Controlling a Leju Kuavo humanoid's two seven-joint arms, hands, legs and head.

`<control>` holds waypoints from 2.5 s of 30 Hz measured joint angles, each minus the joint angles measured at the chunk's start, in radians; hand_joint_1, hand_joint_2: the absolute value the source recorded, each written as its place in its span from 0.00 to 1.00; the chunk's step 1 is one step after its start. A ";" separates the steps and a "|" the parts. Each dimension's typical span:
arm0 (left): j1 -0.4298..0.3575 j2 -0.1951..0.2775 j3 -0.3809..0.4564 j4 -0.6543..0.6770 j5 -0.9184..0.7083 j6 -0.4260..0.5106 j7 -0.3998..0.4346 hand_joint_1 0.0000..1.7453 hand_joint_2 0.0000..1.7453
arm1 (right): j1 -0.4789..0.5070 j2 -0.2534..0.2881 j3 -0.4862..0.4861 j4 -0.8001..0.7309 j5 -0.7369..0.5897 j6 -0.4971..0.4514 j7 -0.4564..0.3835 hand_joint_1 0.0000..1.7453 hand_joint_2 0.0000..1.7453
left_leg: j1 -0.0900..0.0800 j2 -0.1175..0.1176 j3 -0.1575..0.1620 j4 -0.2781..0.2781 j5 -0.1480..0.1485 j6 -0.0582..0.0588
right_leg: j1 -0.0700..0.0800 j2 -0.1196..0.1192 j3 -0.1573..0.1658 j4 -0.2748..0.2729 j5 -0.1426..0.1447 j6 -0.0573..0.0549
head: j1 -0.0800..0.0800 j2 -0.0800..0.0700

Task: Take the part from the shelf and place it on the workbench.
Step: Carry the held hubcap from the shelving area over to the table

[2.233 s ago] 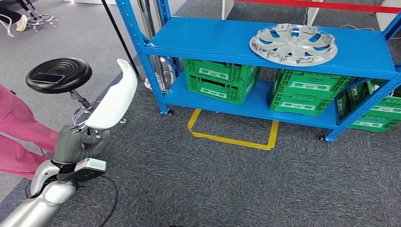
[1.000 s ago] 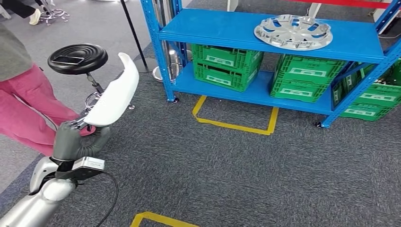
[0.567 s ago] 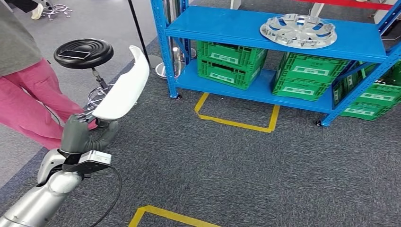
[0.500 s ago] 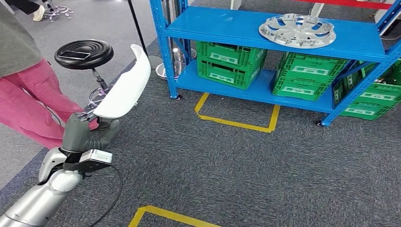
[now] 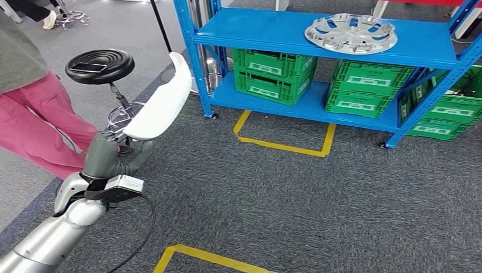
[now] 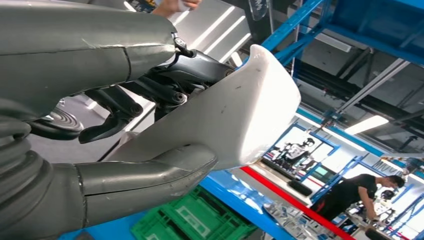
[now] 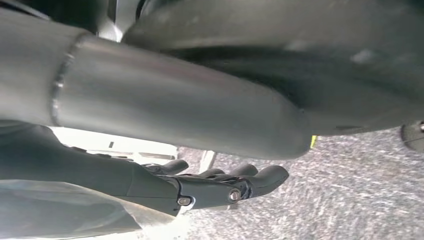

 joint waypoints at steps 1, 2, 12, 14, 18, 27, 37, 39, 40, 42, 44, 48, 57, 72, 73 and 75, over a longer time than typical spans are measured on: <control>-0.003 0.001 -0.006 0.004 0.001 0.001 0.004 1.00 1.00 | 0.006 0.000 -0.001 0.001 0.004 -0.010 -0.005 0.00 0.00 | 0.001 0.000 -0.001 -0.004 0.005 -0.010 | 0.002 -0.001 -0.001 0.001 0.002 -0.003 | 0.000 0.000; -0.006 0.001 -0.013 0.008 0.002 0.003 0.008 1.00 1.00 | 0.013 0.000 -0.002 0.002 0.009 -0.021 -0.011 0.00 0.00 | 0.003 0.000 -0.002 -0.008 0.010 -0.021 | 0.004 -0.002 -0.003 0.002 0.004 -0.006 | 0.000 0.000; 0.070 0.029 0.021 -0.027 -0.010 0.041 0.031 1.00 1.00 | 0.040 0.000 0.013 -0.002 0.073 -0.117 -0.439 0.00 0.00 | 0.001 -0.001 -0.011 -0.011 0.013 -0.040 | 0.001 -0.003 -0.016 0.004 0.006 -0.007 | 0.000 0.000; 0.093 0.038 0.038 -0.043 -0.010 0.038 0.028 1.00 1.00 | 0.041 0.000 0.022 -0.004 0.093 -0.125 -0.499 0.00 0.00 | 0.001 -0.003 -0.012 -0.010 0.013 -0.041 | 0.001 -0.007 -0.022 0.003 0.006 -0.007 | 0.000 0.000; 0.121 0.044 0.059 -0.069 -0.016 0.031 0.027 1.00 1.00 | 0.041 0.002 0.046 -0.012 0.132 -0.158 -0.583 0.00 0.00 | 0.000 -0.006 -0.013 -0.010 0.013 -0.041 | 0.000 -0.009 -0.023 0.003 0.005 -0.006 | 0.000 0.000; 0.135 0.044 0.076 -0.095 -0.028 0.016 0.027 1.00 1.00 | 0.040 0.002 0.071 -0.018 0.150 -0.172 -0.575 0.00 0.00 | 0.000 -0.006 -0.013 -0.009 0.013 -0.042 | 0.000 -0.009 -0.020 0.003 0.007 -0.005 | 0.000 0.000; 0.129 0.042 0.075 -0.095 -0.029 0.015 0.027 1.00 1.00 | 0.038 0.002 0.077 -0.017 0.137 -0.168 -0.468 0.00 0.00 | 0.000 -0.006 -0.013 -0.008 0.013 -0.042 | 0.000 -0.009 -0.024 0.003 0.007 -0.005 | 0.000 0.000; 0.115 0.038 0.071 -0.092 -0.029 0.012 0.027 1.00 1.00 | 0.036 0.001 0.079 -0.017 0.130 -0.154 -0.390 0.00 0.00 | 0.000 -0.006 -0.013 -0.008 0.013 -0.042 | 0.000 -0.009 -0.024 0.003 0.007 -0.005 | 0.000 0.000; 0.104 0.035 0.069 -0.089 -0.029 0.010 0.028 1.00 1.00 | 0.034 0.001 0.079 -0.017 0.125 -0.143 -0.346 0.00 0.00 | 0.000 -0.006 -0.013 -0.008 0.013 -0.042 | 0.000 -0.009 -0.024 0.003 0.007 -0.005 | 0.000 0.000; 0.078 0.028 0.062 -0.080 -0.029 0.004 0.029 1.00 1.00 | 0.031 0.001 0.079 -0.016 0.114 -0.117 -0.266 0.00 0.00 | 0.000 -0.006 -0.013 -0.007 0.013 -0.042 | 0.000 -0.009 -0.024 0.003 0.007 -0.005 | 0.000 0.000; 0.048 0.021 0.050 -0.065 -0.029 -0.001 0.030 1.00 1.00 | 0.026 0.001 0.079 -0.016 0.104 -0.094 -0.205 0.00 0.00 | 0.000 -0.006 -0.013 -0.007 0.014 -0.041 | -0.001 -0.009 -0.024 0.003 0.008 -0.005 | 0.000 0.000; 0.007 0.007 0.028 -0.040 -0.029 -0.004 0.030 1.00 1.00 | 0.018 0.000 0.079 -0.015 0.095 -0.078 -0.164 0.00 0.00 | 0.000 -0.006 -0.013 -0.007 0.014 -0.041 | -0.001 -0.008 -0.023 0.003 0.008 -0.004 | 0.000 0.000; -0.020 -0.001 0.006 -0.018 -0.031 -0.004 0.030 1.00 1.00 | 0.014 0.000 0.079 -0.015 0.093 -0.076 -0.141 0.00 0.00 | 0.000 -0.006 -0.013 -0.006 0.014 -0.041 | -0.001 -0.009 -0.023 0.003 0.009 -0.003 | 0.000 0.000; -0.029 0.006 -0.024 -0.010 -0.043 0.003 0.044 1.00 1.00 | 0.017 0.000 0.087 -0.011 0.090 -0.151 -0.134 0.00 0.00 | -0.002 -0.006 -0.017 -0.002 0.015 -0.037 | -0.003 -0.009 -0.017 0.003 0.012 0.003 | 0.000 0.000; -0.029 0.006 -0.024 -0.010 -0.043 0.004 0.045 1.00 1.00 | 0.017 0.000 0.089 -0.011 0.093 -0.154 -0.134 0.00 0.00 | -0.003 -0.006 -0.018 -0.001 0.015 -0.036 | -0.004 -0.009 -0.016 0.003 0.013 0.003 | 0.000 0.000; -0.027 0.007 -0.024 -0.010 -0.045 0.005 0.045 1.00 1.00 | 0.017 0.000 0.093 -0.011 0.098 -0.159 -0.136 0.00 0.00 | -0.004 -0.006 -0.021 0.001 0.015 -0.034 | -0.005 -0.009 -0.015 0.003 0.014 0.006 | 0.000 0.000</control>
